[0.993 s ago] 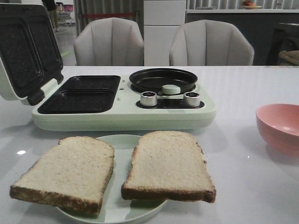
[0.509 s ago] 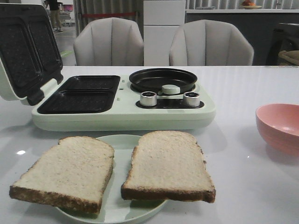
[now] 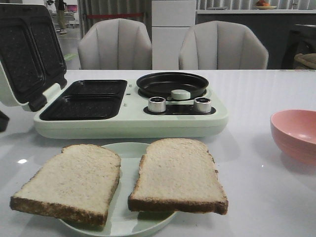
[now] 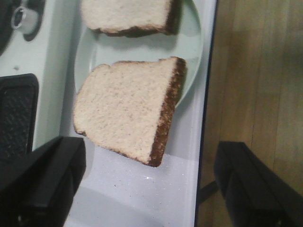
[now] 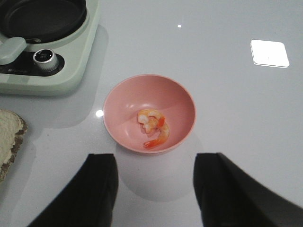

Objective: Make breakfast with bread and shrimp
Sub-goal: 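Grasp the bread slice nearest the left gripper with the left gripper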

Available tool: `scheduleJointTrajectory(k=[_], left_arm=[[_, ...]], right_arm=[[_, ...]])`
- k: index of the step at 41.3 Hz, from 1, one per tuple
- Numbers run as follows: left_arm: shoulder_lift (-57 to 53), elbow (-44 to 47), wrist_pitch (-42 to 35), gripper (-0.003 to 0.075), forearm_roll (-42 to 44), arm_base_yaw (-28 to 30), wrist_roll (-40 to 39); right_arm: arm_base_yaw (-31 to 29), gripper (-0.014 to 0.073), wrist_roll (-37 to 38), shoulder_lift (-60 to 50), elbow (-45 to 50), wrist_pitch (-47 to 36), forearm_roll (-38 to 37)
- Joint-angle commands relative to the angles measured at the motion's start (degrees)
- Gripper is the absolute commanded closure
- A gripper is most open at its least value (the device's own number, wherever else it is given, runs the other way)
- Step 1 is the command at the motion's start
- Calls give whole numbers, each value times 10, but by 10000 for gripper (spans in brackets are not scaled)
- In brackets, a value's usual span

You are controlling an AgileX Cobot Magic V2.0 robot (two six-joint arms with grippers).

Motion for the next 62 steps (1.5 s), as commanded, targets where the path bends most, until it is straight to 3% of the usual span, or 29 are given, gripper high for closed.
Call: scheduleJointTrajectory(k=[1,7,17,25,36,43,51,62], left_arm=[[36,-12,-27,127,121,-22,-110],[93,-12,-25,128,200,-23,-188],[178,-12,-2,214,345,-23,-329],[230,-12,8,225,447,-23,-432],[296,-20,53,226,523,-23,-513],[341,-41,91,270,542,-23,-559],[363,-45,103,350,542,-23,-559],[363,-45,106,584,535,-25,-559]], right_arm=[[-4,117,-3,5,-16,-39,-1],[-4,117,-3,5,-16,-39,-1],[-4,117,-3,5,-16,-39,-1],[-4,117,-3,5,-16,-39,-1],[-4,117,-3,5,-16,-39,-1],[-4,117,-3,5,-16,-39,-1],[-4,117,-3,5,-16,-39,-1],[-4,117,-3,5,-16,-39,-1]])
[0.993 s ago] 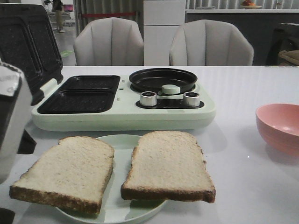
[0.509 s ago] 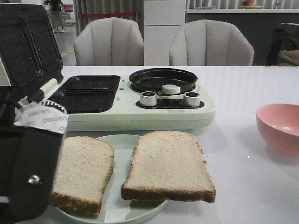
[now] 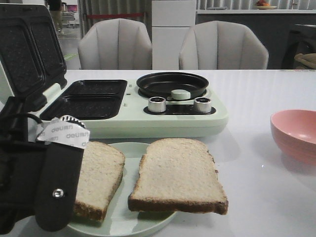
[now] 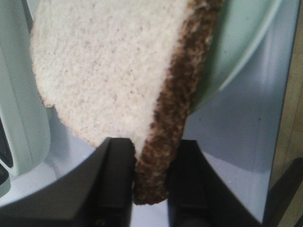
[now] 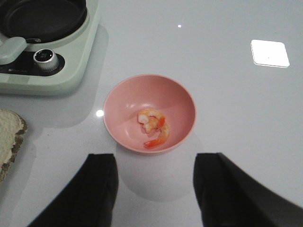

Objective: Make breakfast with bread and shrimp
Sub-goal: 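Grasp the bread slice nearest the left gripper with the left gripper, then lift the bread and lower it into the sandwich maker tray, release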

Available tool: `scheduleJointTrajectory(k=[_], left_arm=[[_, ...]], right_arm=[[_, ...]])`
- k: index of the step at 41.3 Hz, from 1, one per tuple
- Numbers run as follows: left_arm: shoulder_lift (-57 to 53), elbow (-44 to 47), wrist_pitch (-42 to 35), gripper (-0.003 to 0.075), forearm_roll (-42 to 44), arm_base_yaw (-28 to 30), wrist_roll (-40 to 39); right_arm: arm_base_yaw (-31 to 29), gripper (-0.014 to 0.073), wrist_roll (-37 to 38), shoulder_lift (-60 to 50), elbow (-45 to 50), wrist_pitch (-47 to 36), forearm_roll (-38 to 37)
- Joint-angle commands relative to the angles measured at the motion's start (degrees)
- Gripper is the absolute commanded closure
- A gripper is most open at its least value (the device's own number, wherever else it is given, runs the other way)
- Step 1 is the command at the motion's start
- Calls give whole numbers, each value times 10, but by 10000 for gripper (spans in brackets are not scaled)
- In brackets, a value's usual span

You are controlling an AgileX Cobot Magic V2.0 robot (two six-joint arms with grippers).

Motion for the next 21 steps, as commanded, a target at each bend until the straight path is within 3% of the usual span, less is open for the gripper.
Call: scheduleJointTrajectory(k=[1,7,21], left_arm=[[-13,-12,30,601,7,-6,-9],[-32,-12,49,619,-6,-30,-9],[-147,-12,236,619,27,-114,-9]], right_arm=[[-4,117,-3,5,-16,-39,-1],[-4,117,-3,5,-16,-39,-1],[-4,117,-3,5,-16,-39,-1]])
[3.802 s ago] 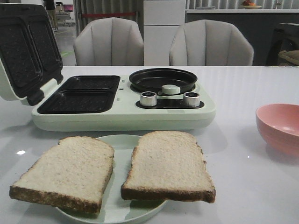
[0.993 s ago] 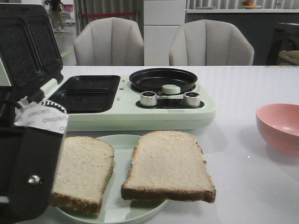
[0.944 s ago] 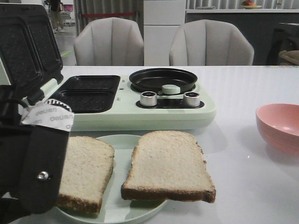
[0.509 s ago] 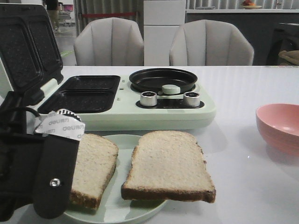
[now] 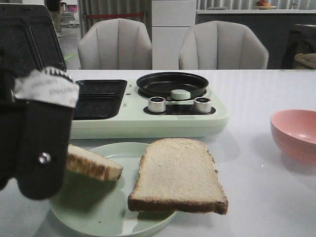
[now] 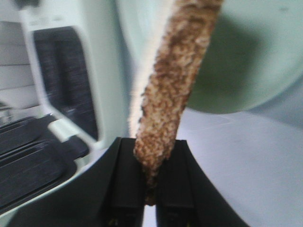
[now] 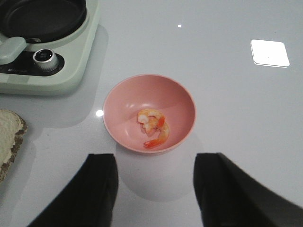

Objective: Make breakfast with bread and shrimp
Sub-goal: 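Lift the bread and lower it into the sandwich maker tray, release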

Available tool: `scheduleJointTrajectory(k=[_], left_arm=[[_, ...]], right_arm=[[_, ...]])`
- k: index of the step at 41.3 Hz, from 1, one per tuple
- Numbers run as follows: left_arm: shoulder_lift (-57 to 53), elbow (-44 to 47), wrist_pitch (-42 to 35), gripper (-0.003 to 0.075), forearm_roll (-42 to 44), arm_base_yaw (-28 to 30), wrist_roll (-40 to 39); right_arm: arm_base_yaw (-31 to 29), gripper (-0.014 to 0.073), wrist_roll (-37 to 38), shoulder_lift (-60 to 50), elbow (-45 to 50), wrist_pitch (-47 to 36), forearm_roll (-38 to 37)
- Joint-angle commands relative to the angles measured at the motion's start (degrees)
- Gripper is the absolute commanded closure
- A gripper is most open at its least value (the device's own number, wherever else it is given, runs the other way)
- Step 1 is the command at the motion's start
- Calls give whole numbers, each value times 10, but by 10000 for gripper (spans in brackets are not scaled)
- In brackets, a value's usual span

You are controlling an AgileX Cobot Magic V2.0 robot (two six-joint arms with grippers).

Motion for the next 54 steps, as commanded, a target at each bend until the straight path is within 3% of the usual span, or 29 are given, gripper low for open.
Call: scheduleJointTrajectory(k=[1,8,14,25,38,54], left_arm=[[-57,-12,104,619,53,-16,-9],[-129,-16,132,619,153,-18,-9],[-155,-49,100,619,189,-1,-9],[-128,-145,-43,619,197,132,-9],[-10,-265,-216,619,198,309,-9],[204,-427,-227,619,198,421,-8]], right_arm=[[-4,117,-3,5,-16,-39,-1],[-4,117,-3,5,-16,-39,-1],[-4,117,-3,5,-16,-39,-1],[-4,117,-3,5,-16,-39,-1],[-4,117,-3,5,-16,-39,-1],[-4,117,-3,5,-16,-39,-1]])
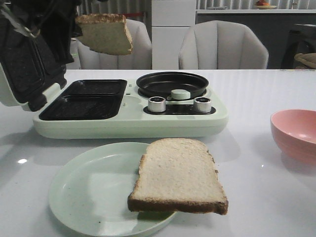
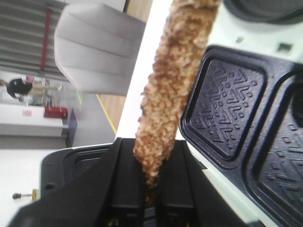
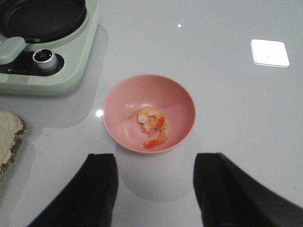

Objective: Make breakfast with bread and shrimp
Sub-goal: 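Lift the bread and lower it into the sandwich maker tray, release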

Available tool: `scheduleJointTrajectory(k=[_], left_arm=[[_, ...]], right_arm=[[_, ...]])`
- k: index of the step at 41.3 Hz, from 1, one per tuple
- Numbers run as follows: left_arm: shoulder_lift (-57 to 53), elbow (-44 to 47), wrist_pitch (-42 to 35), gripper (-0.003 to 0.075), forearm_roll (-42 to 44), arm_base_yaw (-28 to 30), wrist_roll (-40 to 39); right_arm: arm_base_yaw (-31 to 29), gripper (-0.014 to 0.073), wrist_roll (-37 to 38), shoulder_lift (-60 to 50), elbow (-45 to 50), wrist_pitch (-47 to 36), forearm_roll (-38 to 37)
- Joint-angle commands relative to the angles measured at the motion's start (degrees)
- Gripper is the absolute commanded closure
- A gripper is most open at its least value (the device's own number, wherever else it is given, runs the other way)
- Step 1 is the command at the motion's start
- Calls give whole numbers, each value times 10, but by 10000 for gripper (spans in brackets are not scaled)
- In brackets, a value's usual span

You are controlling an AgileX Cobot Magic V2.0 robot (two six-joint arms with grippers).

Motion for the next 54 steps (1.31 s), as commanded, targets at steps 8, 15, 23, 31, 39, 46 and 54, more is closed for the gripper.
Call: scheduleJointTrajectory(k=[8,15,23,31,39,46,54], left_arm=[[104,-116,8,619,17,49,-8],[159,-151,9,619,17,64,-8],[178,-149,4,619,17,68,-8],[184,-149,-15,595,17,68,-8],[184,-149,-8,324,17,68,-8],[183,-149,27,142,17,68,-9],[145,-139,27,150,17,56,-19]], right_arm=[[-4,117,-3,5,-16,-39,-1],[-4,117,-3,5,-16,-39,-1],[-4,117,-3,5,-16,-40,-1],[-4,117,-3,5,-16,-39,-1],[-4,117,-3,5,-16,-39,-1],[-4,117,-3,5,-16,-39,-1],[-4,117,-3,5,-16,-39,-1]])
